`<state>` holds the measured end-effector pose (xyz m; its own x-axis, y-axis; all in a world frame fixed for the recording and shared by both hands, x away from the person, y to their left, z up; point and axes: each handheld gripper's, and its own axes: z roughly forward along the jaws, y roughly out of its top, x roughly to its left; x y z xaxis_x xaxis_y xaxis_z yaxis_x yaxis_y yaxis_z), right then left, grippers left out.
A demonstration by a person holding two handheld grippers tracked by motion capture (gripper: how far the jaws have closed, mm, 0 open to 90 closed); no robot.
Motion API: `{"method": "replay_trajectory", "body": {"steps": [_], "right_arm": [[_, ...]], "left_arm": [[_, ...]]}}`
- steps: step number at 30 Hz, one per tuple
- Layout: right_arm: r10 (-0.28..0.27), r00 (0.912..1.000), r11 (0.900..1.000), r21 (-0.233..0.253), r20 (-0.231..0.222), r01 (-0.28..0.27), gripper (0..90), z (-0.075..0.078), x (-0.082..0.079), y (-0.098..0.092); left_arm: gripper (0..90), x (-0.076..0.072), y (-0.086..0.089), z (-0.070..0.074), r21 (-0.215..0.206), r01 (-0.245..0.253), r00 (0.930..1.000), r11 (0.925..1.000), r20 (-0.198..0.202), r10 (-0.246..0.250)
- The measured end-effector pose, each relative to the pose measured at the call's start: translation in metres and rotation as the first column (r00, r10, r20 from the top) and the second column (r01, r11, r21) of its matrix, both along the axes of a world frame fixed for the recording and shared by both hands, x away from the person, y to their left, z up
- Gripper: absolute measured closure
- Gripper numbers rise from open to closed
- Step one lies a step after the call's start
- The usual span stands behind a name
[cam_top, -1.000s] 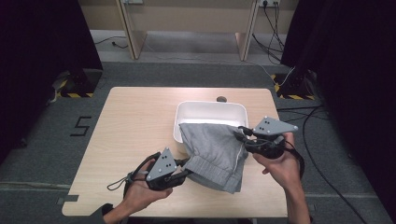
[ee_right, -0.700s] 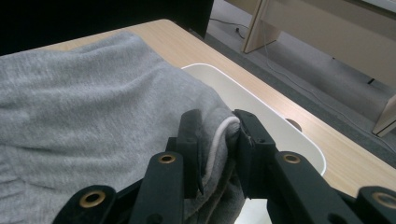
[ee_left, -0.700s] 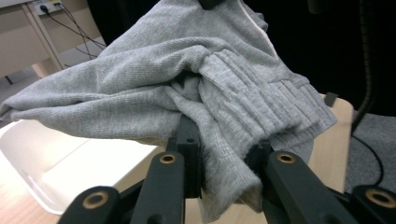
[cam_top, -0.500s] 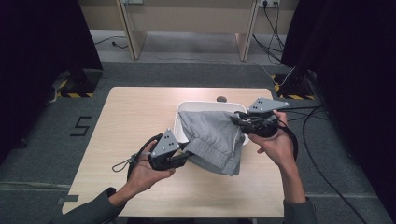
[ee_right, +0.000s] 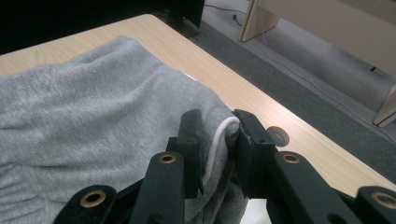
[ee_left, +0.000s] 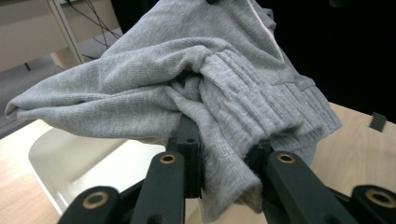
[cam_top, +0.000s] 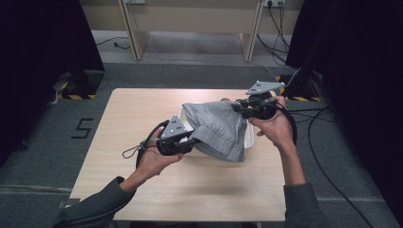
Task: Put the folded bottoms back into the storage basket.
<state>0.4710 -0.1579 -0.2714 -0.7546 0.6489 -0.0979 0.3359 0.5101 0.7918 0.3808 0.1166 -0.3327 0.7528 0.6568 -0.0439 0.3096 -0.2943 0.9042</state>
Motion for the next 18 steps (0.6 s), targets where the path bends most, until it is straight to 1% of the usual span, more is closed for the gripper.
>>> {"method": "replay_trajectory", "body": {"steps": [1, 2, 3, 4, 7, 8, 9, 10, 11, 12, 13, 14, 16, 17, 18], "right_arm": [[-0.001, 1.0000, 1.000, -0.011, -0.001, 0.001, 74.1, -0.001, 0.004, 0.001], [-0.004, 1.0000, 1.000, -0.011, -0.001, 0.004, 74.1, -0.001, 0.006, 0.002], [-0.006, 0.9999, 1.000, -0.015, -0.013, 0.006, 74.2, -0.002, 0.010, 0.004], [-0.010, 0.9999, 1.000, -0.020, -0.011, 0.009, 74.1, -0.003, 0.014, 0.005], [-0.023, 0.9997, 0.999, -0.030, -0.013, 0.023, 74.2, -0.003, 0.024, 0.008], [-0.027, 0.9996, 0.999, -0.037, -0.011, 0.027, 74.2, -0.003, 0.028, 0.009], [-0.027, 0.9996, 0.999, -0.037, -0.011, 0.027, 74.2, -0.003, 0.028, 0.009], [-0.024, 0.9996, 0.999, -0.047, -0.014, 0.023, 74.2, -0.003, 0.036, 0.012], [-0.031, 0.9993, 0.998, -0.056, -0.022, 0.030, 74.2, -0.003, 0.039, 0.013], [-0.034, 0.9993, 0.998, -0.062, -0.016, 0.033, 74.3, -0.003, 0.042, 0.014], [-0.044, 0.9988, 0.997, -0.068, -0.023, 0.042, 74.3, -0.004, 0.045, 0.015], [-0.044, 0.9988, 0.997, -0.068, -0.023, 0.042, 74.3, -0.004, 0.045, 0.015], [-0.064, 0.9973, 0.996, -0.066, -0.037, 0.061, 74.3, -0.007, 0.054, 0.016], [-0.064, 0.9974, 0.996, -0.067, -0.034, 0.062, 74.3, -0.009, 0.058, 0.015], [-0.081, 0.9957, 0.995, -0.064, -0.045, 0.078, 74.3, -0.013, 0.062, 0.015]], "left_arm": [[74.4, 0.003, 0.000, -0.001, 0.003, -0.002, 1.0000, 1.0000, -0.003, 0.002], [74.4, 0.007, -0.001, -0.001, 0.007, -0.007, 1.0000, 0.9999, -0.007, 0.007], [74.4, 0.011, -0.001, -0.001, 0.010, -0.012, 0.9999, 0.9999, -0.010, 0.012], [74.4, 0.015, -0.001, -0.002, 0.011, -0.016, 0.9998, 0.9998, -0.011, 0.016], [74.4, 0.024, -0.004, -0.003, 0.001, -0.025, 0.9993, 0.9997, -0.026, 0.025], [74.4, 0.027, -0.006, -0.003, 0.006, -0.024, 0.9993, 0.9997, -0.030, 0.024], [74.4, 0.027, -0.006, -0.003, 0.006, -0.024, 0.9993, 0.9997, -0.030, 0.024], [74.4, 0.031, -0.008, -0.003, 0.014, -0.026, 0.9992, 0.9996, -0.030, 0.027], [74.4, 0.037, -0.010, -0.004, 0.020, -0.031, 0.9989, 0.9993, -0.034, 0.032], [74.4, 0.040, -0.012, -0.004, 0.020, -0.036, 0.9986, 0.9992, -0.037, 0.037], [74.4, 0.043, -0.013, -0.005, 0.020, -0.041, 0.9983, 0.9990, -0.040, 0.042], [74.4, 0.043, -0.013, -0.005, 0.020, -0.041, 0.9983, 0.9990, -0.040, 0.042], [74.4, 0.052, -0.014, -0.008, 0.017, -0.054, 0.9972, 0.9984, -0.052, 0.055], [74.4, 0.055, -0.014, -0.010, 0.015, -0.060, 0.9964, 0.9981, -0.059, 0.061], [74.4, 0.058, -0.014, -0.014, 0.013, -0.068, 0.9954, 0.9976, -0.068, 0.068]]}}
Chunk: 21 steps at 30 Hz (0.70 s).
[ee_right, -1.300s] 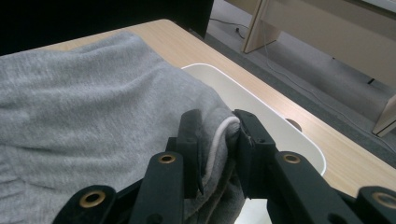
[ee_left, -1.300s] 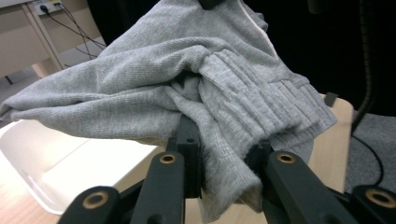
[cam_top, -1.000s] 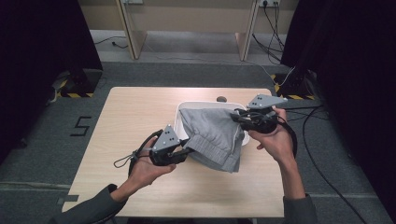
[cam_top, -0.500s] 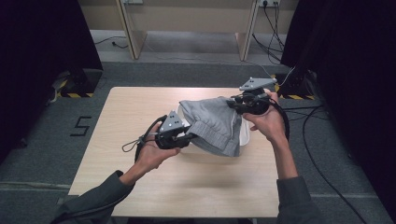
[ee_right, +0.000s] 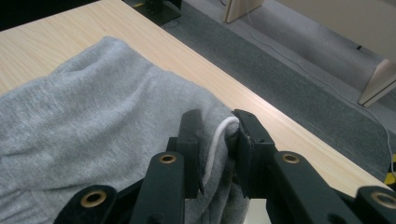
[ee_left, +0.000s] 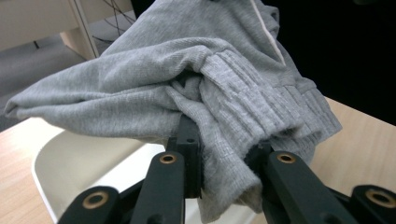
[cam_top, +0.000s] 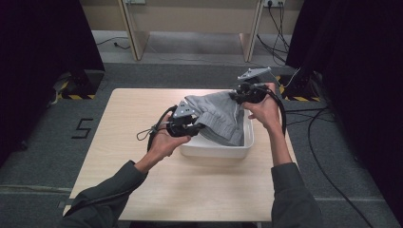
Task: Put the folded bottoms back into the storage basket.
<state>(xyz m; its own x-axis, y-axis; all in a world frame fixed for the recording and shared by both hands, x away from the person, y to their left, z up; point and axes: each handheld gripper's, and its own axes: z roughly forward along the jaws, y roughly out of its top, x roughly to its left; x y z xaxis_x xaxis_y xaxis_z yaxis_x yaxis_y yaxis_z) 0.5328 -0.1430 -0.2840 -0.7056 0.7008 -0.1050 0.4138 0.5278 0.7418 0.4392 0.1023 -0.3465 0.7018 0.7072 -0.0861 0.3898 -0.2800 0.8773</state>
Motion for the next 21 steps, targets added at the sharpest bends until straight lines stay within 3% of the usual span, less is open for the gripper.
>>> {"method": "replay_trajectory", "body": {"steps": [5, 9, 15, 21], "right_arm": [[-0.021, 0.9996, 1.000, -0.020, -0.018, 0.020, 74.3, -0.015, 0.012, 0.000], [-0.031, 0.9987, 0.999, -0.009, -0.041, 0.031, 74.3, -0.031, 0.018, 0.001], [-0.056, 0.9940, 0.998, -0.017, -0.094, 0.054, 74.4, -0.058, 0.023, 0.000], [-0.076, 0.9896, 0.997, -0.023, -0.122, 0.074, 74.4, -0.071, 0.025, -0.005]], "left_arm": [[74.4, 0.008, -0.001, -0.012, 0.015, -0.016, 0.9996, 0.9998, -0.022, 0.016], [74.3, 0.012, -0.001, -0.022, 0.036, -0.020, 0.9990, 0.9992, -0.040, 0.021], [74.2, 0.017, -0.003, -0.040, 0.062, -0.029, 0.9968, 0.9977, -0.072, 0.034], [74.0, 0.019, -0.006, -0.050, 0.098, -0.022, 0.9951, 0.9949, -0.094, 0.031]]}}
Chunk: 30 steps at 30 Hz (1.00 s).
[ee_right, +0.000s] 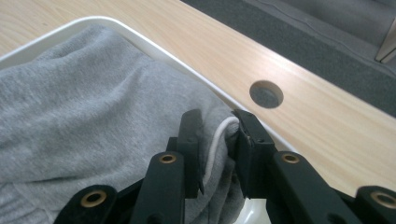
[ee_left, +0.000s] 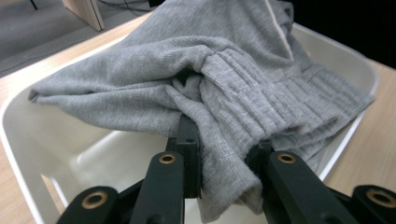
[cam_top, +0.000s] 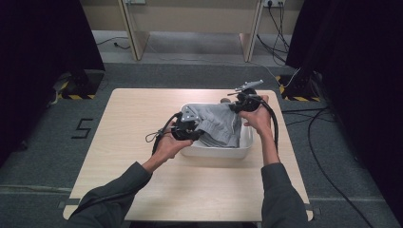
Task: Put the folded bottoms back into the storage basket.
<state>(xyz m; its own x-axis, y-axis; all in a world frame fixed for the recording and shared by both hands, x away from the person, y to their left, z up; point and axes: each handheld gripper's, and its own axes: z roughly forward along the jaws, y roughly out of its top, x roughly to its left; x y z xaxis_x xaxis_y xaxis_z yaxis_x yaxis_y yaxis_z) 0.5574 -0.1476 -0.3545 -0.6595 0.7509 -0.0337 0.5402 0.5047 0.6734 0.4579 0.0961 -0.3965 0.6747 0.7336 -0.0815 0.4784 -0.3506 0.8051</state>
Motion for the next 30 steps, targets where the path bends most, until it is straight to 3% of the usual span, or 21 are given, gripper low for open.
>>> {"method": "replay_trajectory", "body": {"steps": [11, 15, 26, 30], "right_arm": [[-0.029, 0.9987, 0.999, -0.021, -0.042, 0.029, 74.2, -0.026, -0.001, -0.013], [-0.029, 0.9985, 0.999, -0.047, -0.046, 0.026, 74.0, -0.032, -0.001, -0.013], [-0.024, 0.9979, 0.995, -0.101, -0.060, 0.018, 68.5, -0.044, -0.002, -0.008], [-0.014, 0.9981, 0.994, -0.112, -0.059, 0.007, 65.5, -0.043, -0.004, -0.006]], "left_arm": [[72.8, 0.003, 0.000, -0.013, 0.016, -0.001, 0.9976, 0.9999, -0.070, 0.002], [71.7, 0.003, 0.001, -0.014, 0.018, 0.001, 0.9970, 0.9998, -0.077, 0.000], [64.3, -0.001, 0.003, -0.017, 0.080, 0.019, 0.9946, 0.9966, -0.103, -0.011], [58.5, -0.002, 0.008, -0.014, 0.072, 0.000, 0.9957, 0.9974, -0.092, 0.006]]}}
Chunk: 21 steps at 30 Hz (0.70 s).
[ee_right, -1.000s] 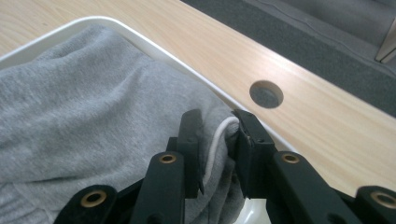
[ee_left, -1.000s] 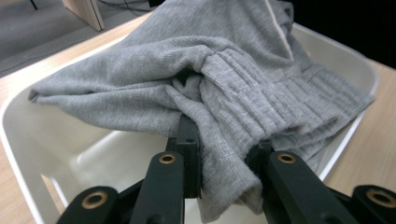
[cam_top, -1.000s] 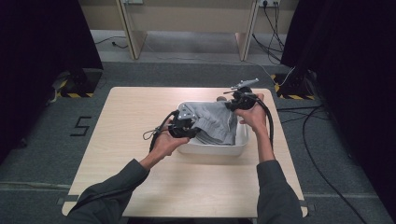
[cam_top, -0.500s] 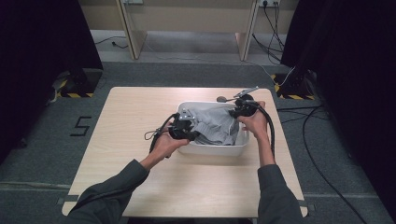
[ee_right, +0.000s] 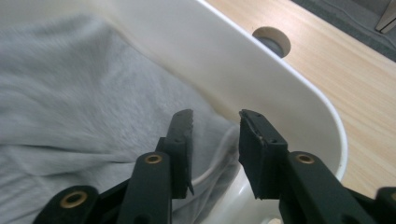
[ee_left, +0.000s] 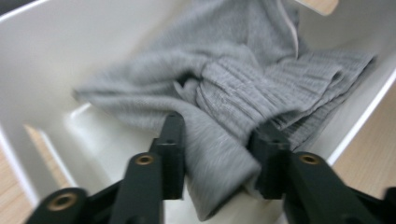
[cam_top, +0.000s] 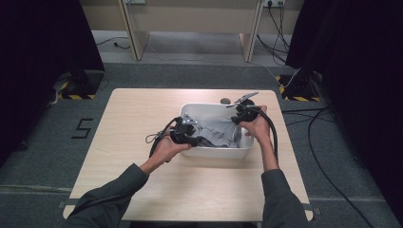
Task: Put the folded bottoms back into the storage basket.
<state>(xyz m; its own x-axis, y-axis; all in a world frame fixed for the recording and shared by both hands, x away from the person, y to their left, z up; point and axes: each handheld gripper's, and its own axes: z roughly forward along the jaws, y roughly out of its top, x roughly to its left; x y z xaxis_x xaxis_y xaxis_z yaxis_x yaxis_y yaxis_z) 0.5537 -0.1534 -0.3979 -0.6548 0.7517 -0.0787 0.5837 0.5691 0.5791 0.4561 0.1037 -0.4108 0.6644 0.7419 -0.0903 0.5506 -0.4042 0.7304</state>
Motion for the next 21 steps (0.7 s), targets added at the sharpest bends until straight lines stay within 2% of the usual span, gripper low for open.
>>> {"method": "replay_trajectory", "body": {"steps": [1, 7, 10, 15, 19, 21], "right_arm": [[-0.015, 0.9996, 1.000, 0.018, 0.026, 0.014, 60.3, 0.004, -0.001, -0.001], [-0.031, 0.9985, 0.998, 0.061, 0.046, 0.028, 51.2, 0.017, -0.008, -0.007], [-0.036, 0.9984, 0.996, 0.089, 0.043, 0.032, 49.0, 0.020, -0.012, -0.009], [-0.032, 0.9989, 0.994, 0.106, 0.034, 0.028, 47.2, 0.017, -0.019, -0.009], [-0.024, 0.9992, 0.994, 0.111, 0.031, 0.021, 45.4, 0.018, -0.024, -0.010], [-0.020, 0.9989, 0.993, 0.118, 0.043, 0.015, 45.0, 0.020, -0.027, -0.012]], "left_arm": [[59.1, -0.002, 0.003, 0.004, -0.011, 0.000, 0.9999, 0.9999, 0.011, 0.000], [54.3, -0.009, 0.009, 0.020, -0.037, 0.004, 0.9988, 0.9993, 0.049, -0.002], [50.7, -0.013, 0.009, 0.024, -0.037, 0.013, 0.9987, 0.9992, 0.051, -0.011], [40.7, -0.017, 0.009, 0.026, -0.056, 0.023, 0.9991, 0.9982, 0.036, -0.021], [36.9, -0.019, 0.009, 0.028, -0.071, 0.023, 0.9988, 0.9972, 0.046, -0.019], [35.6, -0.020, 0.010, 0.029, -0.083, 0.024, 0.9986, 0.9963, 0.049, -0.020]]}}
